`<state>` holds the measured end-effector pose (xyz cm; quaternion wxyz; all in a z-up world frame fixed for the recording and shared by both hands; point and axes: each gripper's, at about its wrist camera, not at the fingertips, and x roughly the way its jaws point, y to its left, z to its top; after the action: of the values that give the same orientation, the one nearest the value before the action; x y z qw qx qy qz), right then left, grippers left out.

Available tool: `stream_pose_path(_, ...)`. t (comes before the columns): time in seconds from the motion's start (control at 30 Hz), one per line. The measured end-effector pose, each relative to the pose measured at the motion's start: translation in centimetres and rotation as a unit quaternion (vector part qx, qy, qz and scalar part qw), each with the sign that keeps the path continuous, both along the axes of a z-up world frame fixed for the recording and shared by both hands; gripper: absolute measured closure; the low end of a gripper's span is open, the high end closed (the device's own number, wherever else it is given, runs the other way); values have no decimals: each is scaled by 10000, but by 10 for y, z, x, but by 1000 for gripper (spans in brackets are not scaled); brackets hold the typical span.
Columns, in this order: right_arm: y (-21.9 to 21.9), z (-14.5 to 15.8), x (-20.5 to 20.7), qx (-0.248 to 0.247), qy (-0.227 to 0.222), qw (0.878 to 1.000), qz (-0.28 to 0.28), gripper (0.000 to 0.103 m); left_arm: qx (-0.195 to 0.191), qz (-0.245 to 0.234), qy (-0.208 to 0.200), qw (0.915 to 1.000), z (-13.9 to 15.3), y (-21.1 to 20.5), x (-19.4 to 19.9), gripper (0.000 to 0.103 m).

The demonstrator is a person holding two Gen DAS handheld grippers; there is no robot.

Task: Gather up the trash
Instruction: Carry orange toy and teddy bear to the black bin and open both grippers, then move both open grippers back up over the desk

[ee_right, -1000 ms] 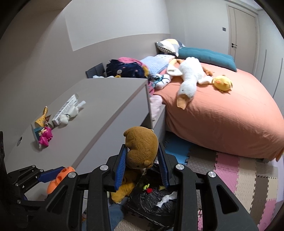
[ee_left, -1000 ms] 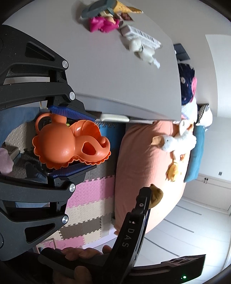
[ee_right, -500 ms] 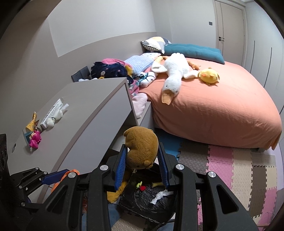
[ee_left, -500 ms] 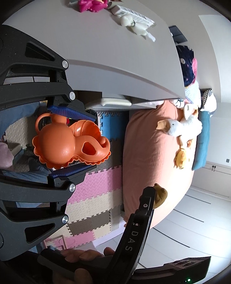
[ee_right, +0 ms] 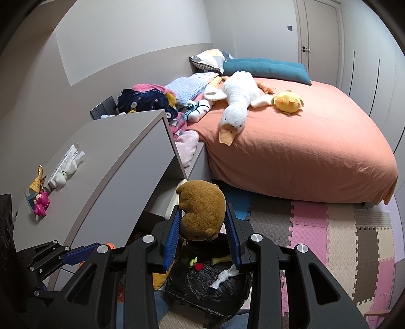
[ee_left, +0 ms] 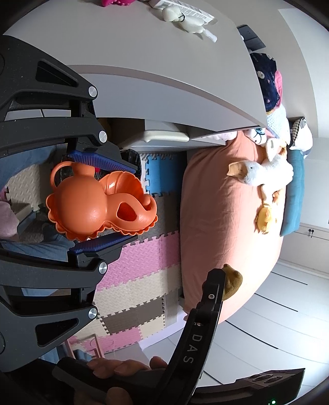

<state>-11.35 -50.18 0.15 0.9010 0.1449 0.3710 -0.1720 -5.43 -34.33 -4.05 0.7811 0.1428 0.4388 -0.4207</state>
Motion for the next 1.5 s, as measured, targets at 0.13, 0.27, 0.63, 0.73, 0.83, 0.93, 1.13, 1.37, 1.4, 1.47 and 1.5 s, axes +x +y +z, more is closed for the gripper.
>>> stream_pose_path(0.13,-2,-3,5,87,89,9999,10,53,219,32,72,9997,-6,-3,6,18)
stream_pose_path(0.27,-3,0,6,-25,21,9999,-143,32,216,288,-198,9992,-1,4,11,6)
stream_pose_path(0.63,0,3,4,7,-43,9999,-93,32,175,432,-379,9982,7,14,12,6)
stream_pose_path(0.73,2,2,5,22,-49,10000,-77,32,207,444,-414,9979,8,16,12,6)
stream_pose_path(0.83,4,2,6,37,-50,10000,-56,32,215,461,-429,9978,9,19,13,6)
stream_pose_path(0.93,5,2,8,31,-42,10000,-39,32,191,491,-422,9977,10,20,14,6)
stream_pose_path(1.13,10,4,10,16,-51,10000,24,32,159,503,-418,9977,11,25,15,6)
stream_pose_path(1.37,23,5,19,43,-72,9998,166,31,142,611,-445,9970,12,37,20,6)
stream_pose_path(1.4,25,6,20,42,-73,9998,188,31,145,642,-448,9968,13,40,21,6)
stream_pose_path(1.47,30,6,24,32,-76,9997,246,30,147,691,-455,9965,14,44,23,6)
stream_pose_path(1.5,33,6,26,28,-79,9996,282,30,153,723,-464,9962,14,47,25,6)
